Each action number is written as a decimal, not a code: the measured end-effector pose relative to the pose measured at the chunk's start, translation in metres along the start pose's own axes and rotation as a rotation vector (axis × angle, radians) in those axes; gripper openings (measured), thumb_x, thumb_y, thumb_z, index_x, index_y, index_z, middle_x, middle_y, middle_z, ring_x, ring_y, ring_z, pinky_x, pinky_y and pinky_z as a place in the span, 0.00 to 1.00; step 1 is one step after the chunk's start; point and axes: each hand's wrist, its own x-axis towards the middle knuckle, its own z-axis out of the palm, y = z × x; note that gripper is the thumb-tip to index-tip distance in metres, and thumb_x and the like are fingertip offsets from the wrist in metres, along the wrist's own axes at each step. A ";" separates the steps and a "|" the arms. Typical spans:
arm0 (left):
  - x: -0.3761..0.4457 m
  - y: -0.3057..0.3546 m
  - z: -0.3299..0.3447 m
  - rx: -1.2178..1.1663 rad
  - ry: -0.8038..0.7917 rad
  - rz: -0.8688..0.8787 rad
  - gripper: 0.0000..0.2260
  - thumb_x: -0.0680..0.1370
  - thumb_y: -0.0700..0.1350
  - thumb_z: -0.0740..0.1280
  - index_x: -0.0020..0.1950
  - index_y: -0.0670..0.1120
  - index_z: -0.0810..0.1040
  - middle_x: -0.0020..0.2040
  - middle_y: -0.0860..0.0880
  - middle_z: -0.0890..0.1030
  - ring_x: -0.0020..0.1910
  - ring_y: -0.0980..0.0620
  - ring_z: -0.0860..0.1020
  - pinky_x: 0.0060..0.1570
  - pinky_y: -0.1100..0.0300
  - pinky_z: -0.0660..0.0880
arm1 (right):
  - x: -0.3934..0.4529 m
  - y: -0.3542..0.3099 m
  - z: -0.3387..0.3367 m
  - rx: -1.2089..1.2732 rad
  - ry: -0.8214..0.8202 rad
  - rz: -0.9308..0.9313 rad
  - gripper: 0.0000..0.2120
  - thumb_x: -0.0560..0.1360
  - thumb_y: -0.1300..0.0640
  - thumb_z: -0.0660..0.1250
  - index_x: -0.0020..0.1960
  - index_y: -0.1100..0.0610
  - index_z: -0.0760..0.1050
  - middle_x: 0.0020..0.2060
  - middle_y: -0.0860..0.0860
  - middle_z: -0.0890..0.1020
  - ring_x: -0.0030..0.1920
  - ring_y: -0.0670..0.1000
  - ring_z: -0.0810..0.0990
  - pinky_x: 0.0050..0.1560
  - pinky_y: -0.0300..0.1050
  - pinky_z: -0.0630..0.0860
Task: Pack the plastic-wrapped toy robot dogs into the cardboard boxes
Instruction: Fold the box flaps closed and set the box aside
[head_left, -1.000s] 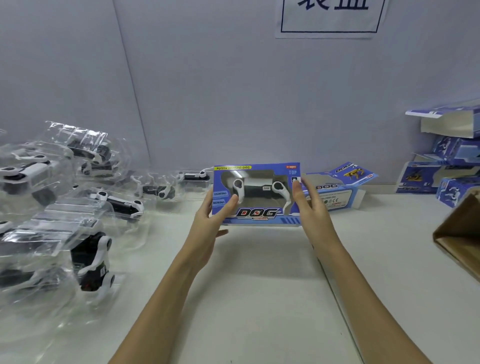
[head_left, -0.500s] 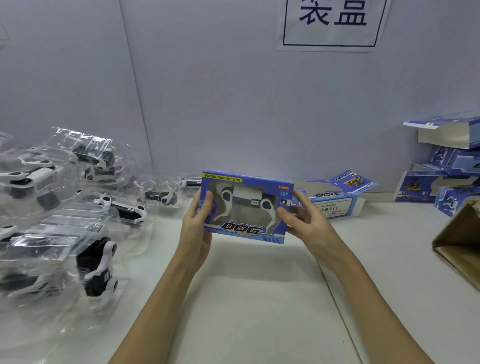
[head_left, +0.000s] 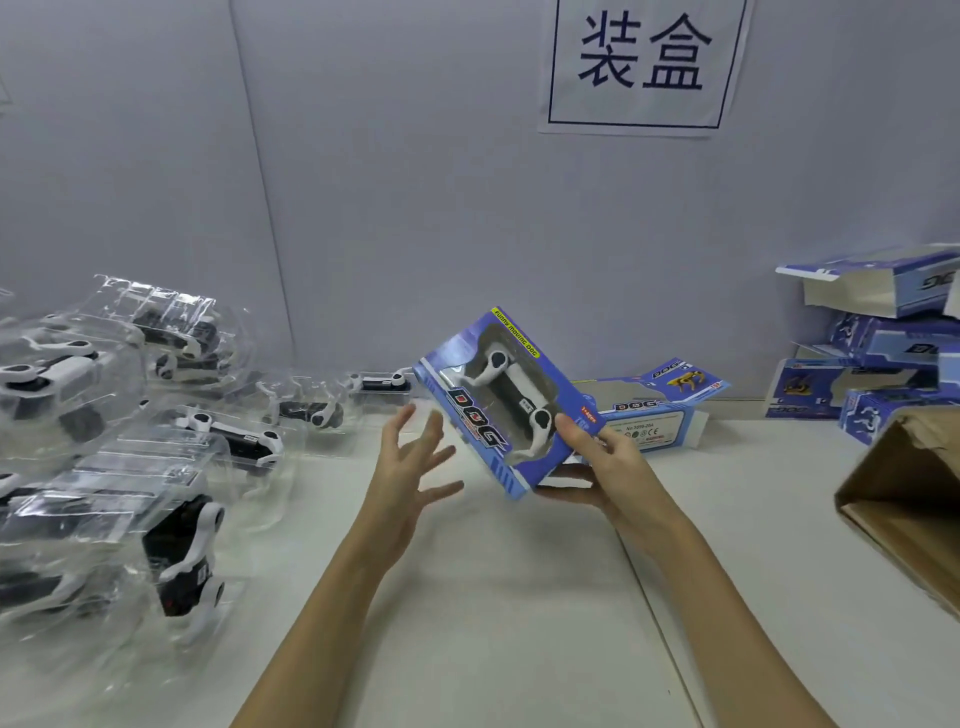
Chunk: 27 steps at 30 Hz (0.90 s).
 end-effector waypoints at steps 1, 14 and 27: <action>-0.001 -0.003 0.004 0.063 -0.064 -0.004 0.42 0.66 0.68 0.77 0.75 0.59 0.66 0.62 0.48 0.84 0.60 0.45 0.84 0.50 0.46 0.84 | -0.001 0.000 0.000 -0.014 -0.025 0.006 0.29 0.73 0.43 0.76 0.68 0.58 0.77 0.59 0.61 0.85 0.58 0.63 0.85 0.55 0.65 0.84; 0.004 -0.002 0.005 -0.004 0.057 0.056 0.32 0.74 0.74 0.63 0.70 0.55 0.78 0.64 0.47 0.82 0.58 0.45 0.84 0.53 0.48 0.80 | -0.009 -0.029 -0.007 0.034 0.096 -0.079 0.34 0.68 0.36 0.74 0.53 0.68 0.82 0.43 0.63 0.84 0.35 0.56 0.83 0.38 0.45 0.83; 0.008 -0.010 0.003 0.085 0.021 -0.007 0.28 0.82 0.66 0.58 0.56 0.45 0.87 0.56 0.43 0.85 0.48 0.43 0.84 0.50 0.46 0.79 | 0.020 -0.066 -0.104 0.082 0.830 -0.342 0.31 0.77 0.45 0.75 0.72 0.59 0.71 0.56 0.55 0.82 0.50 0.52 0.82 0.51 0.48 0.82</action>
